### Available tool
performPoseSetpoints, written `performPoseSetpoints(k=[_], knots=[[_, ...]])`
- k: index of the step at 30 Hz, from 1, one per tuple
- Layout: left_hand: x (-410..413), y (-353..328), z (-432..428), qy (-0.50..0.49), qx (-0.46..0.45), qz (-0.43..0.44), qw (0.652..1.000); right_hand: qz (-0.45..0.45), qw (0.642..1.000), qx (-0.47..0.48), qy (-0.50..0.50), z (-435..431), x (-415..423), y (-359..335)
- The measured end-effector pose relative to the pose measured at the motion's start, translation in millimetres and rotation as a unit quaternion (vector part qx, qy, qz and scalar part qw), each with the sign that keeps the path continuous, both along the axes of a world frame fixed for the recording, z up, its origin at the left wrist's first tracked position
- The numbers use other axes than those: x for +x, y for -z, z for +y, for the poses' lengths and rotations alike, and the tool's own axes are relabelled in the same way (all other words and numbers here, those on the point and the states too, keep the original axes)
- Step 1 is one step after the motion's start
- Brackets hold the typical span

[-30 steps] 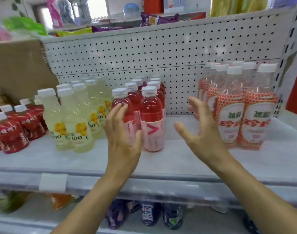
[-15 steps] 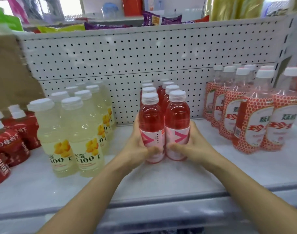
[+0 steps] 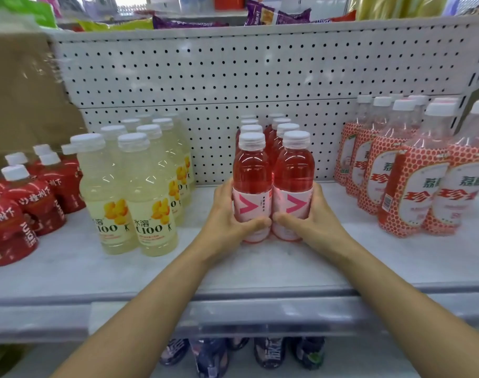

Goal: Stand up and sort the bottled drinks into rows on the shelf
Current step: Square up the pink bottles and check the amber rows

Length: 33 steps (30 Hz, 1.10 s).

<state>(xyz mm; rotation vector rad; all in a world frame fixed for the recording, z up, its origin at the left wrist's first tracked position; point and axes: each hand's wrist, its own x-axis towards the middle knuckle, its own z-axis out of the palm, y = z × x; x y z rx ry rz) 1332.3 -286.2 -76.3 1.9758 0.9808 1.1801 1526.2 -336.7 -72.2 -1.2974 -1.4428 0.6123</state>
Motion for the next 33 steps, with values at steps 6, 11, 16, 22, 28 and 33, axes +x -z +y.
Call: performPoseSetpoints(k=[6,11,16,22,28,33], knots=[[-1,-6,-9,-0.007,-0.025,0.014,1.000,-0.016,1.000,0.020,0.001,0,2,3],[-16,-13,-44,-0.048,-0.017,0.022,0.998,-0.040,0.991,0.102,0.077,-10,-4,-5],[-80,-13,-86,-0.099,0.145,0.092,0.980,-0.123,0.935,0.290,0.165,-23,-31,-23],[-165,-12,-62,-0.225,0.295,0.054,0.927,-0.186,0.919,0.343,0.062,-19,-131,-32],[-224,-21,-16,-0.189,0.046,0.049,0.980,-0.060,0.996,0.030,-0.064,9,-219,-27],[-235,-16,14,-0.042,-0.047,0.028,0.998,-0.051,0.999,0.003,-0.013,20,-231,-11]])
